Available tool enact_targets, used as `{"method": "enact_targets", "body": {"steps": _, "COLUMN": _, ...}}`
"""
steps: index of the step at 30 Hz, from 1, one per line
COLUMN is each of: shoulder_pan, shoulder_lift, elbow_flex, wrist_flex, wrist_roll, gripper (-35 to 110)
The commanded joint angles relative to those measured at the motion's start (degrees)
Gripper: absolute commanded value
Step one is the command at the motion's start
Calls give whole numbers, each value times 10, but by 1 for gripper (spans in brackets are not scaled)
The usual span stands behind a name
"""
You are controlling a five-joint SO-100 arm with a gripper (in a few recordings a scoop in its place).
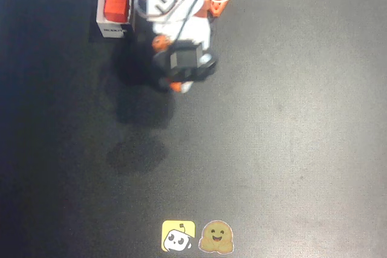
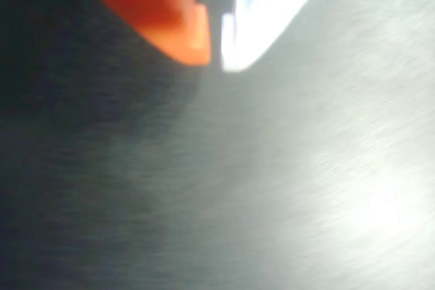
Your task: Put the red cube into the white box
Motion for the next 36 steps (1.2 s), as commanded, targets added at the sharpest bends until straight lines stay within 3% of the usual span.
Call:
{"method": "enact_targets", "body": {"steps": 1, "shoulder_pan": -18, "shoulder_lift": 93, "elbow_flex": 48, "wrist_flex": -7, "wrist_roll": 3, "gripper": 0}}
{"method": "enact_targets", "body": {"steps": 7, "shoulder_pan": -27, "shoulder_lift": 288, "elbow_flex": 172, "wrist_flex": -3, "wrist_roll": 3, "gripper": 0}}
{"method": "enact_targets", "body": {"steps": 15, "shoulder_pan": -26, "shoulder_lift": 282, "elbow_flex": 238, "wrist_flex": -13, "wrist_roll": 18, "gripper": 0}}
{"method": "enact_targets", "body": {"steps": 23, "shoulder_pan": -20, "shoulder_lift": 288, "elbow_flex": 238, "wrist_flex": 166, "wrist_roll": 20, "gripper": 0}}
{"method": "enact_targets", "body": {"steps": 36, "shoulder_pan": -21, "shoulder_lift": 288, "elbow_flex": 238, "wrist_flex": 166, "wrist_roll": 19, "gripper": 0}}
